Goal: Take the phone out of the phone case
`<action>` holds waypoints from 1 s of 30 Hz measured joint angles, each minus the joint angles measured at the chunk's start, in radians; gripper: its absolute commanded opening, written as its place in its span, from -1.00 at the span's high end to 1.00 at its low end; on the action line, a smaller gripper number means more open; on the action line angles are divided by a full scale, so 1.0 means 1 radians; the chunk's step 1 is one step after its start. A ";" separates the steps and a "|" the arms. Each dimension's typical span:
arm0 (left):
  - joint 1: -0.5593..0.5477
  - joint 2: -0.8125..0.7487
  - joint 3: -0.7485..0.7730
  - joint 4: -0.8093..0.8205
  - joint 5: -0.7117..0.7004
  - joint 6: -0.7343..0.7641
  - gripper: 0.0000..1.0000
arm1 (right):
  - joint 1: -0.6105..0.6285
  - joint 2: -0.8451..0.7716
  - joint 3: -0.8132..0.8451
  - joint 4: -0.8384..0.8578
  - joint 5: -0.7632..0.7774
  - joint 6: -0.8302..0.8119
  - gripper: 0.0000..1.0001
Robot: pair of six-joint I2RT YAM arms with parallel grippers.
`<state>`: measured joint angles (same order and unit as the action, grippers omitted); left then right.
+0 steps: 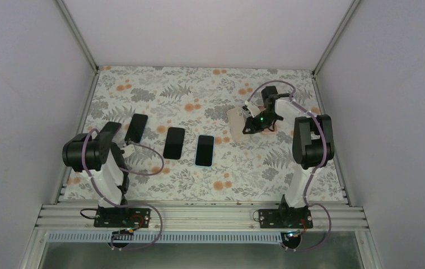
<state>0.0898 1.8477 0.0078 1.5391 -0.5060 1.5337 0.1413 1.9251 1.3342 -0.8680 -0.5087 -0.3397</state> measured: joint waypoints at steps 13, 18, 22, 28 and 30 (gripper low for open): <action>-0.001 -0.043 0.005 0.003 0.090 0.024 -1.00 | -0.019 0.001 0.023 -0.019 0.027 -0.024 0.57; -0.030 -0.164 -0.004 0.000 0.107 0.037 -1.00 | -0.044 0.000 0.023 -0.014 0.074 -0.040 -0.23; -0.075 -0.376 -0.003 -0.038 0.114 0.020 -1.00 | -0.059 -0.001 -0.006 0.011 0.138 -0.055 -0.99; -0.108 -0.726 0.146 -0.600 0.153 -0.163 -1.00 | -0.058 -0.041 -0.047 0.016 0.189 -0.069 -0.99; -0.113 -0.741 0.236 -0.747 0.163 -0.219 -1.00 | -0.060 -0.055 -0.049 0.010 0.204 -0.073 -1.00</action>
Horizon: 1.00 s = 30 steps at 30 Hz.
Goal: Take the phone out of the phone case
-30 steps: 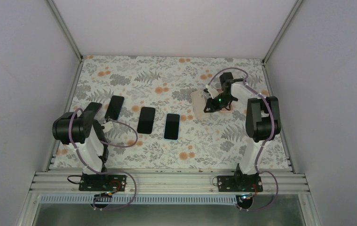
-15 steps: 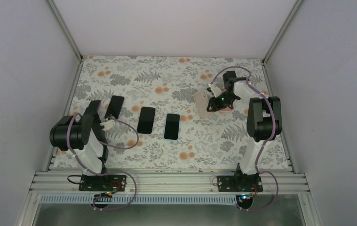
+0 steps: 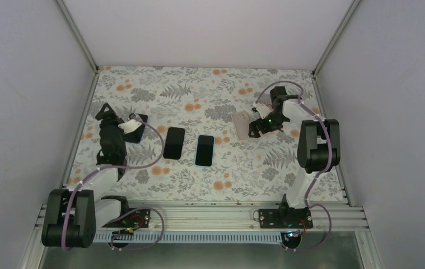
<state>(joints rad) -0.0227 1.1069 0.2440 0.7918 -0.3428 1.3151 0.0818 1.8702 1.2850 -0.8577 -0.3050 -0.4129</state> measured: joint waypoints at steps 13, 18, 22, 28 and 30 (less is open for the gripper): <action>-0.157 0.197 0.637 -0.852 0.278 -0.345 -1.00 | 0.282 -0.223 -0.070 -0.039 0.040 -0.050 -0.98; -0.260 0.455 0.918 -1.054 0.419 -0.468 -0.41 | 0.435 -0.207 -0.143 -0.039 0.031 -0.045 -0.43; -0.289 0.642 1.114 -1.174 0.526 -0.535 0.57 | 0.464 -0.182 -0.160 -0.008 0.021 -0.042 0.91; -0.333 0.879 1.348 -1.292 0.632 -0.579 0.95 | 0.560 -0.163 -0.192 0.035 -0.031 -0.059 0.93; -0.360 0.953 1.406 -1.330 0.670 -0.586 0.95 | 0.618 -0.153 -0.200 0.043 -0.051 -0.067 0.92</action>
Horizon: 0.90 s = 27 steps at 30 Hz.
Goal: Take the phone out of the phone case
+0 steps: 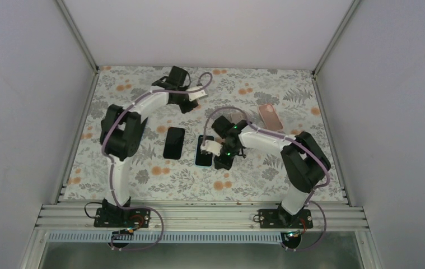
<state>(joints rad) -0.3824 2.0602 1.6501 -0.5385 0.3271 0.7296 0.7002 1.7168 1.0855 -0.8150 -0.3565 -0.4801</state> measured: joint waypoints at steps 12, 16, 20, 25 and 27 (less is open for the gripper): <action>-0.093 0.177 0.063 -0.132 0.061 -0.011 0.95 | 0.125 0.126 0.022 0.069 -0.045 -0.021 0.92; -0.110 0.178 0.027 -0.135 0.052 -0.006 0.95 | 0.124 0.141 0.030 0.102 -0.040 -0.028 0.93; -0.113 0.157 -0.013 -0.113 0.051 0.006 0.95 | 0.124 0.143 0.031 0.140 -0.018 -0.028 0.92; -0.113 0.121 -0.070 -0.121 0.059 0.042 0.95 | 0.114 0.143 0.031 0.164 0.006 -0.028 0.92; -0.114 0.103 -0.101 -0.119 0.063 0.050 0.95 | 0.095 0.142 0.031 0.171 0.011 -0.029 0.92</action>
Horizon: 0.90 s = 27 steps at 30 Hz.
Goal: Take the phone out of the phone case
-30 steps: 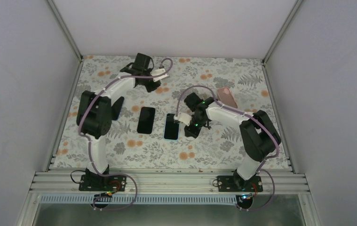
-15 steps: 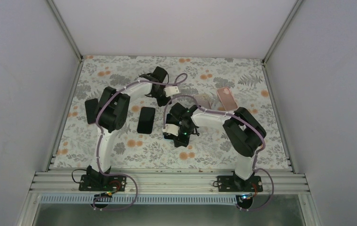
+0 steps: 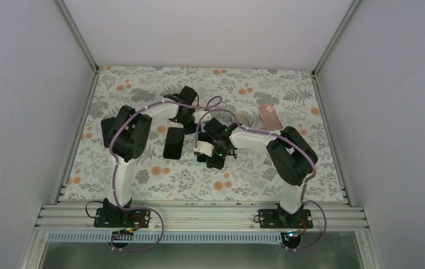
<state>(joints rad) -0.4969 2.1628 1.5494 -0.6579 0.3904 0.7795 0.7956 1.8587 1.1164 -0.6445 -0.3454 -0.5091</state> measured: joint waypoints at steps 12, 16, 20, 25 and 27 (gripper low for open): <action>-0.004 -0.103 -0.138 -0.009 -0.047 0.023 0.95 | -0.198 -0.056 -0.050 -0.078 0.061 -0.061 0.92; -0.010 -0.132 -0.172 -0.037 -0.048 0.016 0.93 | -0.221 -0.068 -0.050 -0.079 0.106 -0.080 0.92; -0.008 -0.166 -0.189 -0.081 -0.032 -0.009 -0.09 | -0.222 -0.104 -0.055 -0.080 0.142 -0.105 -0.19; 0.032 -0.249 -0.169 -0.107 0.025 -0.024 -0.82 | -0.221 -0.209 -0.014 -0.117 0.138 -0.121 -0.99; 0.058 -0.279 -0.139 -0.114 0.040 -0.035 -0.99 | -0.220 -0.214 0.035 -0.132 0.132 -0.135 -1.00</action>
<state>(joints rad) -0.4389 1.8839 1.4101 -0.7723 0.4305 0.7448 0.5755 1.6447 1.1519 -0.7761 -0.2138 -0.6441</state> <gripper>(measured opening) 0.889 0.983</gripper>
